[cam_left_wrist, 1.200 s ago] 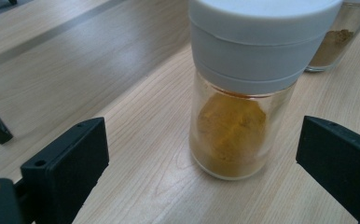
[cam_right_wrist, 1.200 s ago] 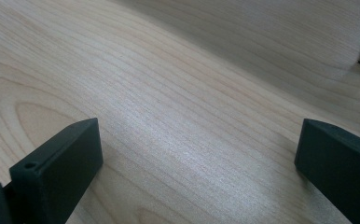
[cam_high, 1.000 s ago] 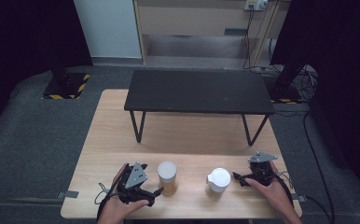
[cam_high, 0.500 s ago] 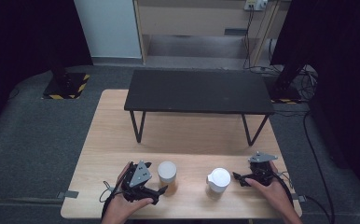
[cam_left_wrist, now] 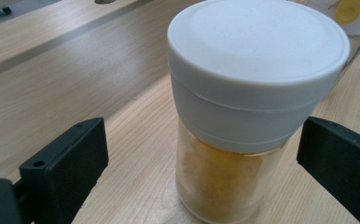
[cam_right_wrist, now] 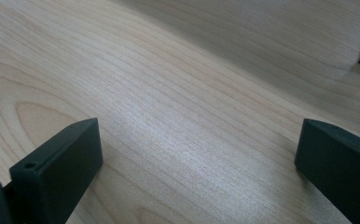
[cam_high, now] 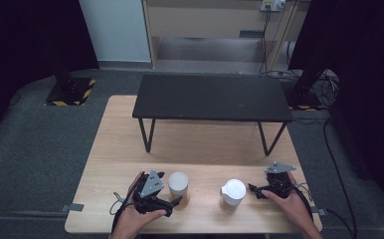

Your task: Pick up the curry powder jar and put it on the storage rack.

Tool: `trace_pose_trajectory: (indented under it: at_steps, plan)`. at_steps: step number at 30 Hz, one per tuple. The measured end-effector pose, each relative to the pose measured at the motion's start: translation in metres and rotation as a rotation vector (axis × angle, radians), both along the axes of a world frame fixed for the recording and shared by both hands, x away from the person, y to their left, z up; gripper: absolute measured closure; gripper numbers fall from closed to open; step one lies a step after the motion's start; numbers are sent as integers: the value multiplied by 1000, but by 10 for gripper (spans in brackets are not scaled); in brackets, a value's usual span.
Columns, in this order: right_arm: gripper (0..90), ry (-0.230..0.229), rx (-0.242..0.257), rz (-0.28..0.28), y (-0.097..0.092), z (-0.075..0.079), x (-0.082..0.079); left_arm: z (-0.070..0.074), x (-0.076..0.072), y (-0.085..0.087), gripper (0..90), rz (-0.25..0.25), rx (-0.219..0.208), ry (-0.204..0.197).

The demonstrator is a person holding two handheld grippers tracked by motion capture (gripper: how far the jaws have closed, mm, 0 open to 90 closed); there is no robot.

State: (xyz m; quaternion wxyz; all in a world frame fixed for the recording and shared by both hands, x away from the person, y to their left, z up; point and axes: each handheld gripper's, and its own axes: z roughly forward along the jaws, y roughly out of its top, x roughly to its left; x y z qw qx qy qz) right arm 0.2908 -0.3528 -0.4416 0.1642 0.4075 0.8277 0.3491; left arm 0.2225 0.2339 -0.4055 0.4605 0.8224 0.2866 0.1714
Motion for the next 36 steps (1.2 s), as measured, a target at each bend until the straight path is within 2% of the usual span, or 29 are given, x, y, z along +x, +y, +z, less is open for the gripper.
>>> trace_pose_trajectory:
  at_steps: [6,14,18,25,29,34,36]
  plan:
    - [15,1,0,0,0,0,0,-2,2,-2,10,-8,-18,-1]
    - [15,0,0,1,0,0,0,-2,3,-6,18,-11,-12,-11]
    - [15,0,0,2,0,0,0,-3,4,-5,20,-6,-28,-8]
    - [15,0,0,2,0,0,0,-4,6,-11,24,-15,-29,-9]
    - [15,0,0,2,0,0,0,-5,6,-13,50,-20,-29,-17]
    - [15,0,0,3,-1,0,0,-7,7,-13,91,-24,-50,-14]
    - [15,0,0,3,-1,0,0,-8,8,-12,135,-31,-60,-11]
